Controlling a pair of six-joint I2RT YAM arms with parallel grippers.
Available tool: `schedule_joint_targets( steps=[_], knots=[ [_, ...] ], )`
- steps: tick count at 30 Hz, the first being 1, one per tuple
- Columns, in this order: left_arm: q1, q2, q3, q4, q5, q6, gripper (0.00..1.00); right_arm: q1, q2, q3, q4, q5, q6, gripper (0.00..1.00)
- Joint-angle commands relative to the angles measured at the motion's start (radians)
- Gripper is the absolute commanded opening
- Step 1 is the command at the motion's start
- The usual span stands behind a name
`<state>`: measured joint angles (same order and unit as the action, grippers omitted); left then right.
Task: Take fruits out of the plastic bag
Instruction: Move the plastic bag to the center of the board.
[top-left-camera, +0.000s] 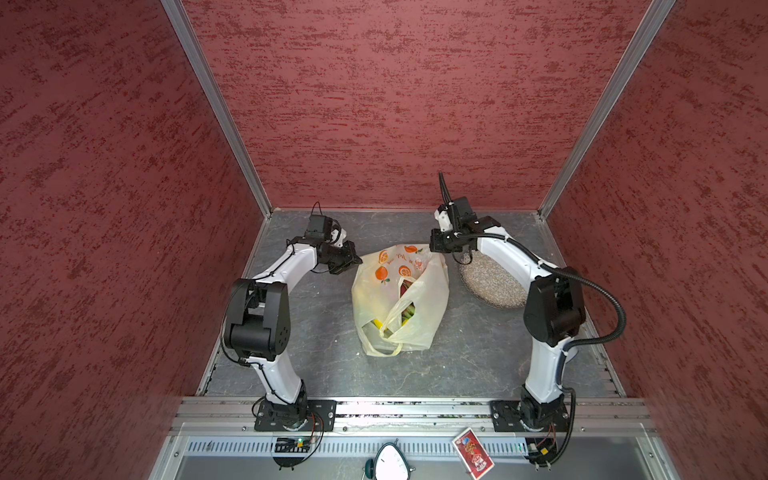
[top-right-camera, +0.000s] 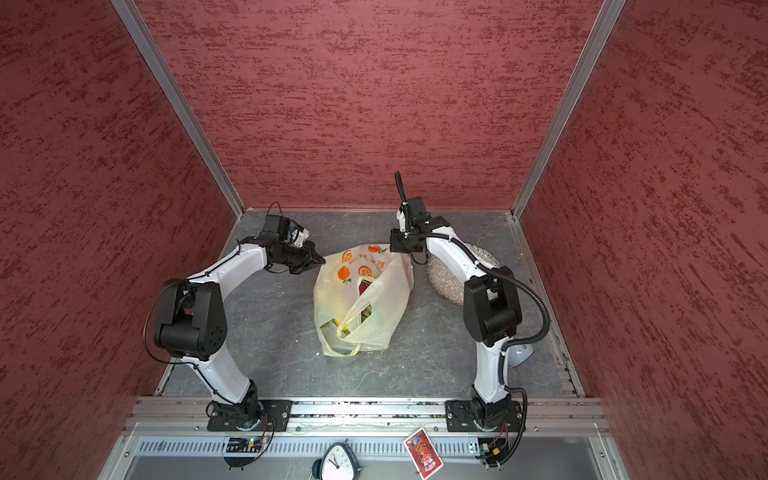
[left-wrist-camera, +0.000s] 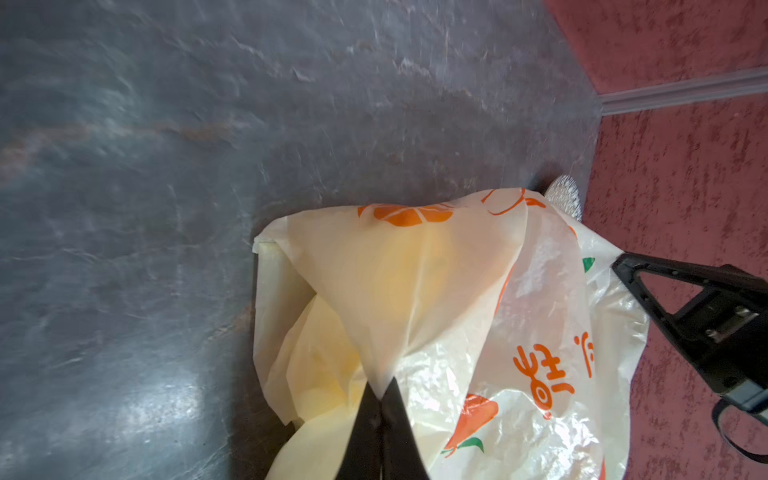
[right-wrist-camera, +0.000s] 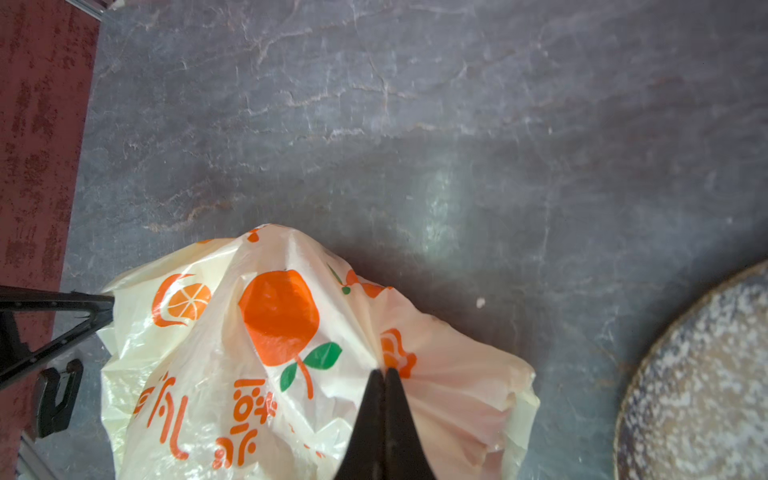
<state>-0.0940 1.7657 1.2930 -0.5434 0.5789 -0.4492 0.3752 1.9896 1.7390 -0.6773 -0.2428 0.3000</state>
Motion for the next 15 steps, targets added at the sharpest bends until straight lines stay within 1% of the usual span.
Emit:
schedule_joint_targets(
  steps=[1,4,7,9,11,12,13,14,15],
  knots=[
    [0.056,0.008,0.033,0.056,0.039,-0.040,0.00,0.002,0.075,0.122,0.014,0.023,-0.058,0.00],
    [0.097,0.012,0.047,0.088,0.054,-0.057,0.00,0.001,0.160,0.252,0.011,-0.011,-0.084,0.00],
    [0.123,0.020,0.073,0.100,0.059,-0.060,0.00,0.002,0.259,0.424,-0.030,-0.059,-0.113,0.00],
    [0.139,0.031,0.087,0.104,0.059,-0.064,0.00,0.002,0.351,0.598,-0.099,-0.082,-0.132,0.01],
    [0.154,0.040,0.090,0.117,0.062,-0.075,0.00,0.001,0.445,0.785,-0.179,-0.088,-0.142,0.05],
    [0.161,0.044,0.087,0.122,0.062,-0.081,0.00,0.001,0.490,0.871,-0.213,-0.090,-0.142,0.09],
    [0.166,0.047,0.083,0.126,0.065,-0.083,0.00,-0.001,0.509,0.899,-0.221,-0.095,-0.136,0.17],
    [0.170,0.046,0.075,0.127,0.070,-0.085,0.00,-0.004,0.505,0.888,-0.212,-0.102,-0.129,0.31],
    [0.175,0.039,0.066,0.124,0.074,-0.082,0.02,-0.004,0.493,0.870,-0.212,-0.105,-0.127,0.40]
  ],
)
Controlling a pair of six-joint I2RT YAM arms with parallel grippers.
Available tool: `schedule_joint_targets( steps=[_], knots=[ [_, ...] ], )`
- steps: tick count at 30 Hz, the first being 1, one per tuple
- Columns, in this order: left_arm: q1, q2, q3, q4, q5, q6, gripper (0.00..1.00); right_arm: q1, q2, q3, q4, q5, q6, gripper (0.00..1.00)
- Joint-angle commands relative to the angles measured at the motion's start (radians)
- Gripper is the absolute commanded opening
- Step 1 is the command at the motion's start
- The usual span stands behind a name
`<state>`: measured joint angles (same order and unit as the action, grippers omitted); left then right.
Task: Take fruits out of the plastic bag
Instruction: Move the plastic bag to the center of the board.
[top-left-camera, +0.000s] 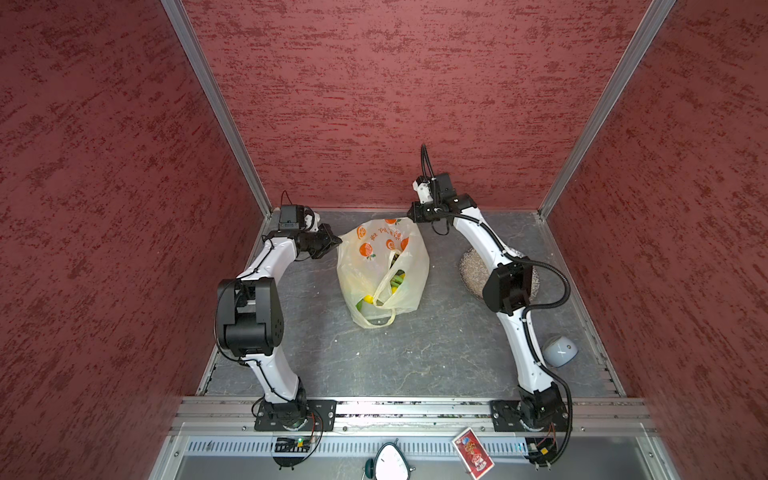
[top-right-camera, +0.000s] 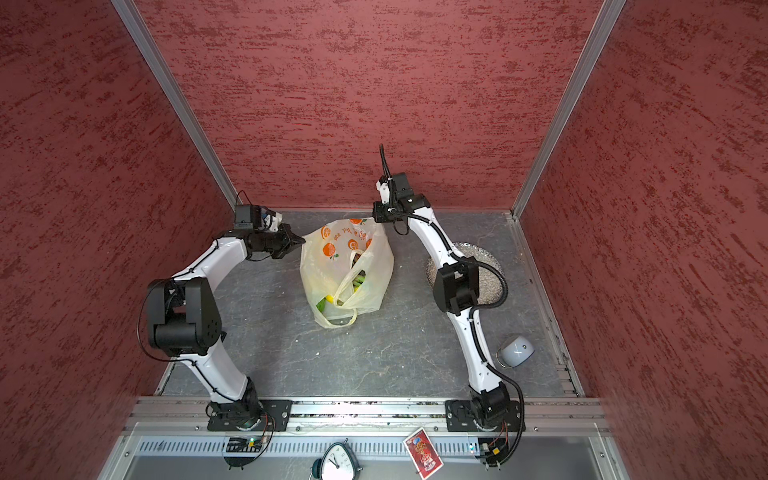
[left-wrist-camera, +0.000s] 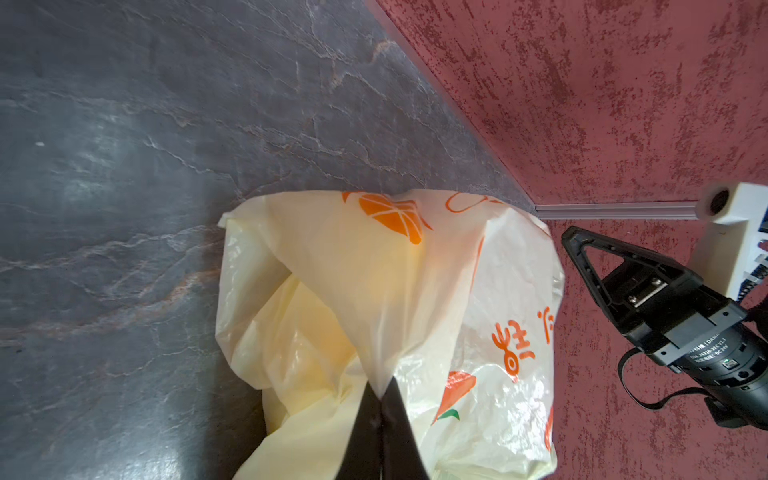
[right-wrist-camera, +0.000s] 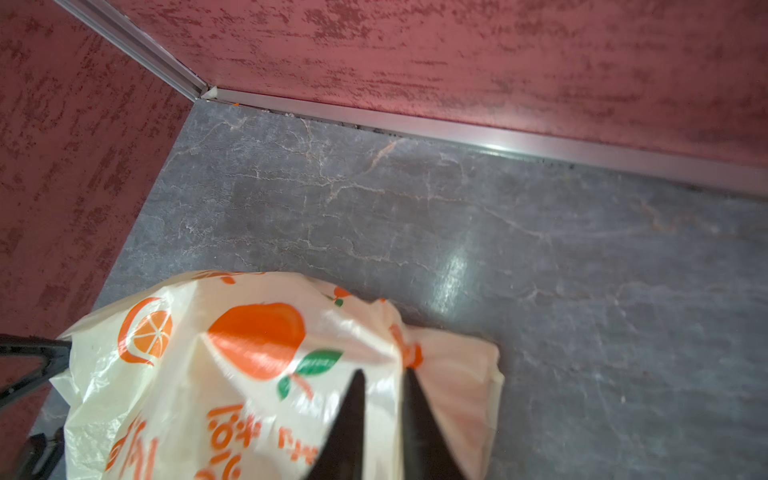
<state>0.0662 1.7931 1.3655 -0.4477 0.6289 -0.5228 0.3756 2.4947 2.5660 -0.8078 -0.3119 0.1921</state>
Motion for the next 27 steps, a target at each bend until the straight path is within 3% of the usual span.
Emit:
schedule_joint_targets(
  steps=[1,3,4,6,8,12,17,22,27],
  knots=[
    [0.015,-0.006,-0.019,0.026,0.028,-0.005,0.11,-0.004,-0.029,0.020,-0.087,-0.038,-0.022,0.45],
    [0.006,-0.102,-0.065,0.020,-0.007,0.009,0.48,-0.001,-0.109,-0.081,-0.080,-0.039,-0.019,0.50],
    [-0.003,-0.165,-0.089,0.014,-0.038,0.018,0.59,0.005,-0.163,-0.161,-0.061,-0.030,-0.015,0.51],
    [-0.043,-0.325,-0.131,-0.029,-0.123,0.051,0.75,0.024,-0.326,-0.373,0.026,-0.002,-0.005,0.55],
    [-0.104,-0.462,-0.158,-0.103,-0.200,0.092,0.81,0.050,-0.482,-0.566,0.105,0.022,0.022,0.60],
    [-0.275,-0.687,-0.244,-0.257,-0.373,0.117,0.82,0.115,-0.752,-0.884,0.218,0.015,0.107,0.65],
    [-0.518,-0.962,-0.538,-0.253,-0.528,-0.029,0.78,0.264,-0.900,-1.157,0.320,0.020,0.220,0.67],
    [-0.654,-1.172,-0.815,-0.070,-0.562,-0.166,0.74,0.369,-0.850,-1.178,0.324,0.034,0.294,0.65],
    [-0.728,-1.285,-0.914,-0.035,-0.651,-0.189,0.73,0.419,-0.782,-1.152,0.348,0.036,0.356,0.64]
  ],
)
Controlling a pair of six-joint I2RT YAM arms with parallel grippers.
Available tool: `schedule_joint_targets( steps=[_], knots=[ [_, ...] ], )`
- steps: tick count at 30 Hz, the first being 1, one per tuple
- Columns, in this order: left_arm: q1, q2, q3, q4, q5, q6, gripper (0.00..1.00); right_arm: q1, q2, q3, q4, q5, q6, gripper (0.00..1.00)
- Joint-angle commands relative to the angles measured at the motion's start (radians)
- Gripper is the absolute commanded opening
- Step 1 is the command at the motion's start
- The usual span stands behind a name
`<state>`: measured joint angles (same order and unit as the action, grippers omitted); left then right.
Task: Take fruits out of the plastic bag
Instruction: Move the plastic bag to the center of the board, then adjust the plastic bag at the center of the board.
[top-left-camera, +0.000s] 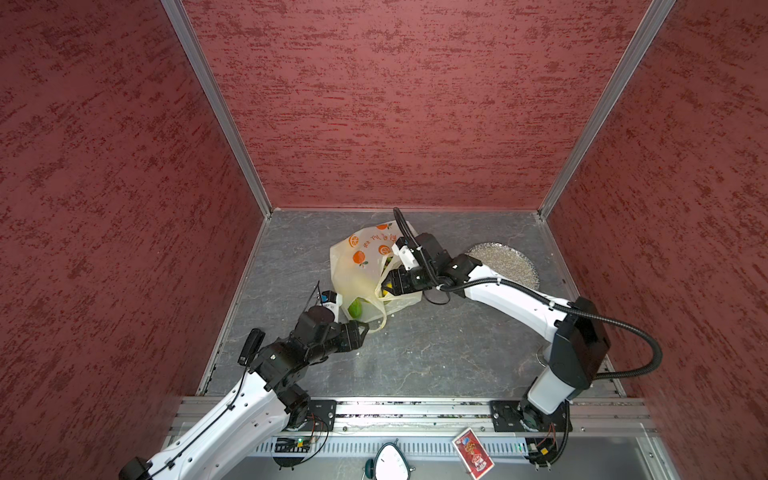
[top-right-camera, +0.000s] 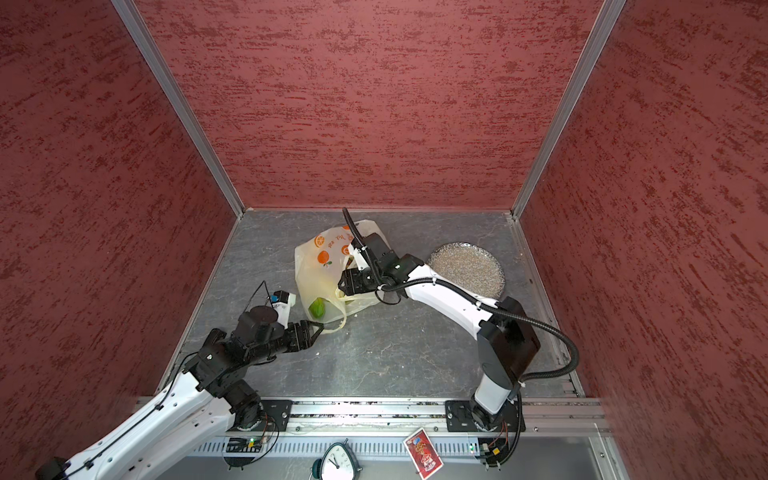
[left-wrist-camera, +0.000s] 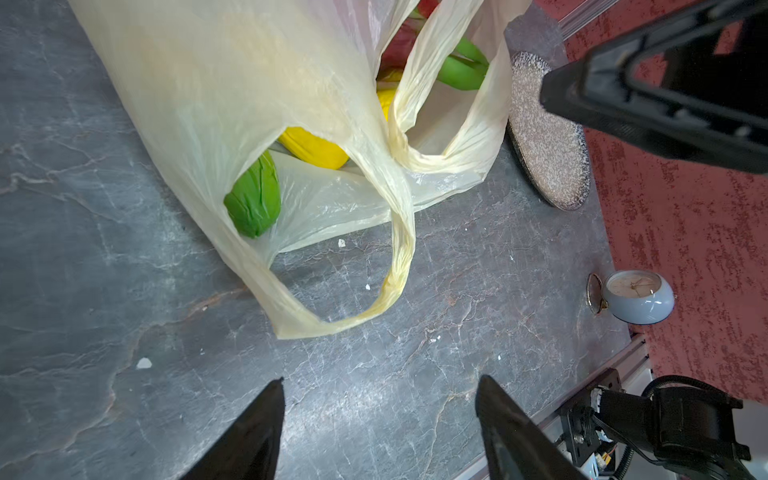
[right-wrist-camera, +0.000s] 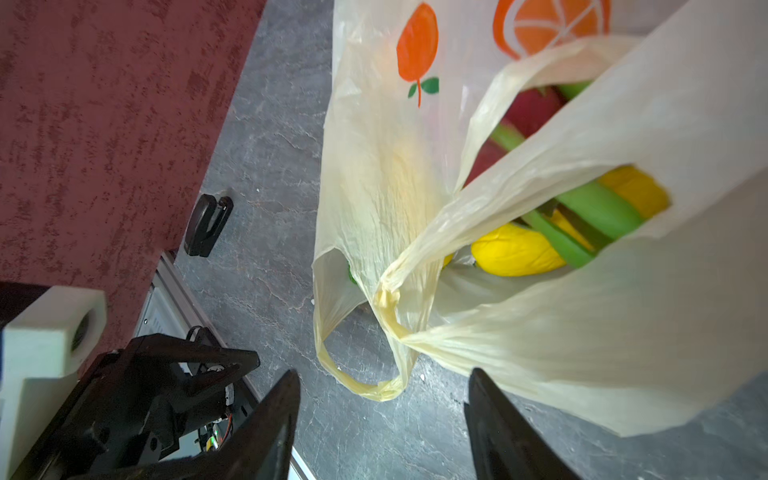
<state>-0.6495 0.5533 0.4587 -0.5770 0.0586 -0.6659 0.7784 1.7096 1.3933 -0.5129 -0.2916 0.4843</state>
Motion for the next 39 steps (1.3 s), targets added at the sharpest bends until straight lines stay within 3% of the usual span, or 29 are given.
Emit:
schedule_joint_targets(
  steps=[1,9,15,25,30,36,39],
  knots=[
    [-0.012,-0.061,-0.017,0.104,-0.079,-0.047,0.72,0.021,0.022,0.029,0.053,0.010,0.076,0.64],
    [0.063,-0.033,-0.053,0.140,0.013,-0.062,0.72,0.045,0.150,0.113,0.030,-0.003,0.100,0.62],
    [0.174,-0.038,-0.094,0.177,0.135,-0.076,0.72,0.051,0.227,0.156,-0.018,0.035,0.128,0.63],
    [0.319,-0.123,-0.153,0.178,0.276,-0.102,0.72,0.057,0.294,0.180,-0.061,0.084,0.158,0.58],
    [0.349,-0.149,-0.165,0.177,0.300,-0.107,0.72,0.057,0.281,0.200,-0.035,0.027,0.141,0.44],
    [0.361,-0.151,-0.167,0.175,0.314,-0.109,0.72,0.055,0.210,0.214,-0.008,-0.048,0.091,0.08],
    [0.363,-0.153,-0.168,0.170,0.315,-0.110,0.72,0.053,0.134,0.194,-0.006,-0.051,0.068,0.00]
  ],
)
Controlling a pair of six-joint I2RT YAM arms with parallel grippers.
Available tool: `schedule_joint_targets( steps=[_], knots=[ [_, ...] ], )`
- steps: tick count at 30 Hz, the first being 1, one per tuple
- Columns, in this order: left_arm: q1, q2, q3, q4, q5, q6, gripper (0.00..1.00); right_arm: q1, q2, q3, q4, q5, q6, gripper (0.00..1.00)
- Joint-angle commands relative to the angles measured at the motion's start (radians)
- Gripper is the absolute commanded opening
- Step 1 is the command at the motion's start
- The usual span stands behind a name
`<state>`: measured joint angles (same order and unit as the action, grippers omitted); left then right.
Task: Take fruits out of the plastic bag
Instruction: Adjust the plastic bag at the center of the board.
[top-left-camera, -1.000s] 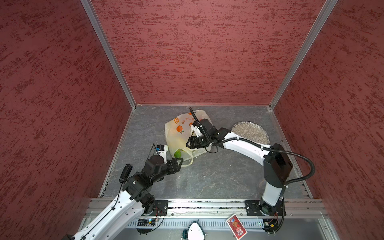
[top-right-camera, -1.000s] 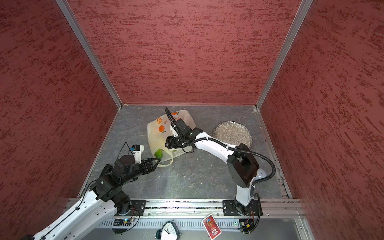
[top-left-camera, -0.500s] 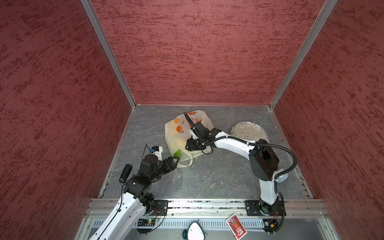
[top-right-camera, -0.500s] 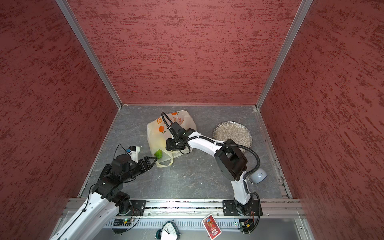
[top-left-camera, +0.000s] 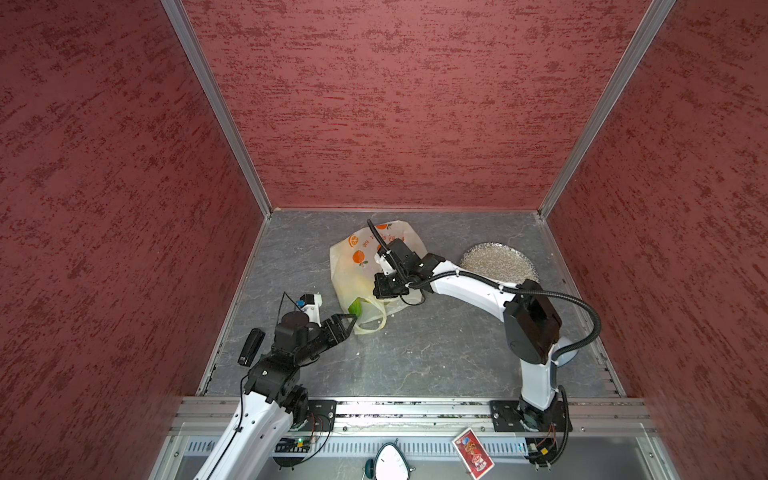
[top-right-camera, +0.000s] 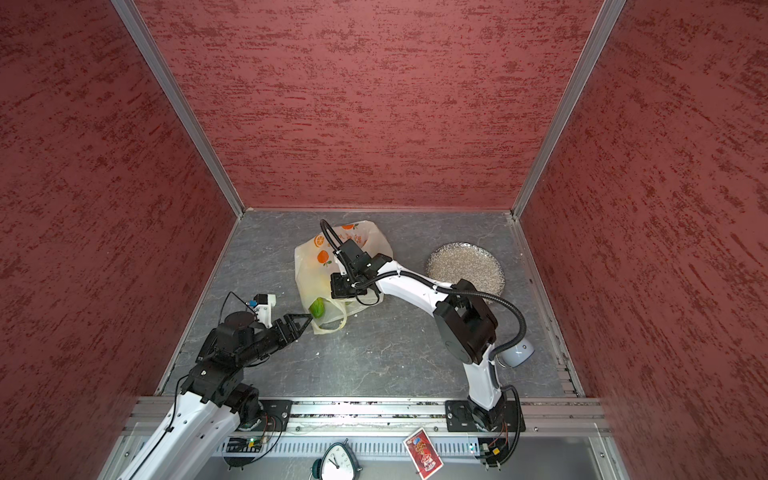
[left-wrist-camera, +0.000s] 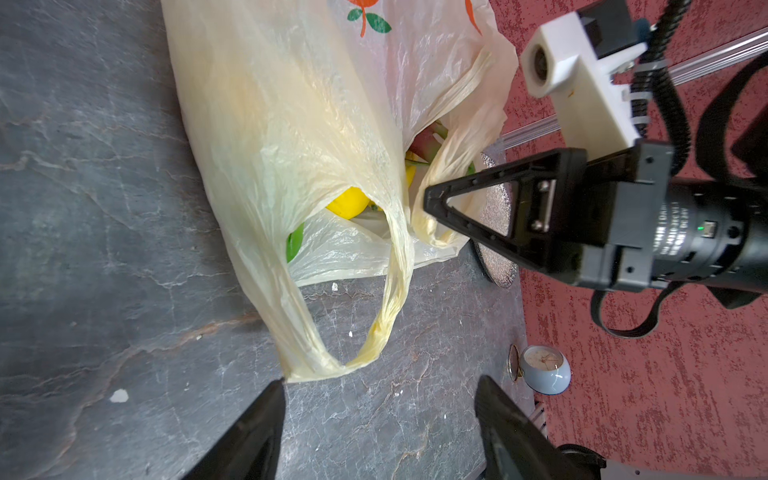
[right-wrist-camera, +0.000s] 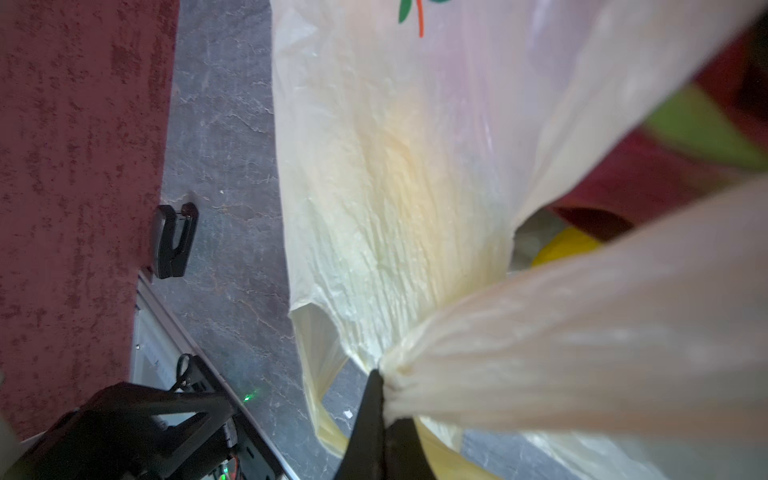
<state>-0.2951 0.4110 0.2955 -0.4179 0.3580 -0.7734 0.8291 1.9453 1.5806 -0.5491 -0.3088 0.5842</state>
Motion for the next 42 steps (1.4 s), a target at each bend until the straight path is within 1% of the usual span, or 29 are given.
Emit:
schedule_joint_targets(
  steps=[1,5,7,11,13,15,18,21,24,29,32,34,36,39,42],
  knots=[
    [0.009,-0.011,-0.006,0.011,0.015,-0.003,0.72,0.001,-0.131,-0.005,0.031,-0.029,-0.036,0.00],
    [0.011,-0.007,-0.008,0.023,0.015,-0.006,0.72,-0.020,-0.292,-0.100,0.017,0.028,-0.050,0.00],
    [0.011,0.001,-0.010,0.031,0.018,-0.006,0.72,-0.035,-0.382,-0.174,0.015,0.077,-0.055,0.00],
    [0.011,0.035,-0.010,0.061,0.030,-0.006,0.72,-0.080,-0.577,-0.370,0.026,0.162,-0.060,0.00],
    [0.011,0.060,-0.007,0.074,0.034,-0.004,0.72,-0.106,-0.646,-0.476,0.058,0.165,-0.052,0.00],
    [0.010,0.091,-0.004,0.088,0.036,-0.001,0.71,-0.133,-0.694,-0.580,0.102,0.135,-0.035,0.00],
    [-0.005,0.135,0.009,0.100,0.027,0.002,0.70,-0.148,-0.725,-0.692,0.153,0.130,-0.018,0.00],
    [-0.069,0.173,0.045,0.076,-0.042,0.012,0.69,-0.156,-0.738,-0.791,0.224,0.151,-0.001,0.00],
    [-0.168,0.231,0.109,0.020,-0.170,0.028,0.67,-0.160,-0.728,-0.865,0.296,0.158,0.013,0.00],
    [-0.382,0.420,0.274,-0.094,-0.418,0.049,0.67,-0.166,-0.707,-0.908,0.361,0.152,0.014,0.00],
    [-0.483,0.555,0.359,-0.114,-0.500,0.057,0.69,-0.168,-0.709,-0.922,0.381,0.154,0.014,0.00],
    [-0.499,0.652,0.401,-0.114,-0.499,0.064,0.69,-0.172,-0.716,-0.935,0.391,0.154,0.018,0.00],
    [-0.495,0.738,0.441,-0.121,-0.485,0.071,0.70,-0.181,-0.724,-0.953,0.406,0.150,0.026,0.00],
    [-0.473,0.837,0.490,-0.139,-0.461,0.075,0.70,-0.194,-0.735,-0.971,0.421,0.138,0.034,0.00],
    [-0.423,0.903,0.508,-0.152,-0.420,0.067,0.70,-0.206,-0.743,-0.988,0.436,0.123,0.040,0.00]
  ],
)
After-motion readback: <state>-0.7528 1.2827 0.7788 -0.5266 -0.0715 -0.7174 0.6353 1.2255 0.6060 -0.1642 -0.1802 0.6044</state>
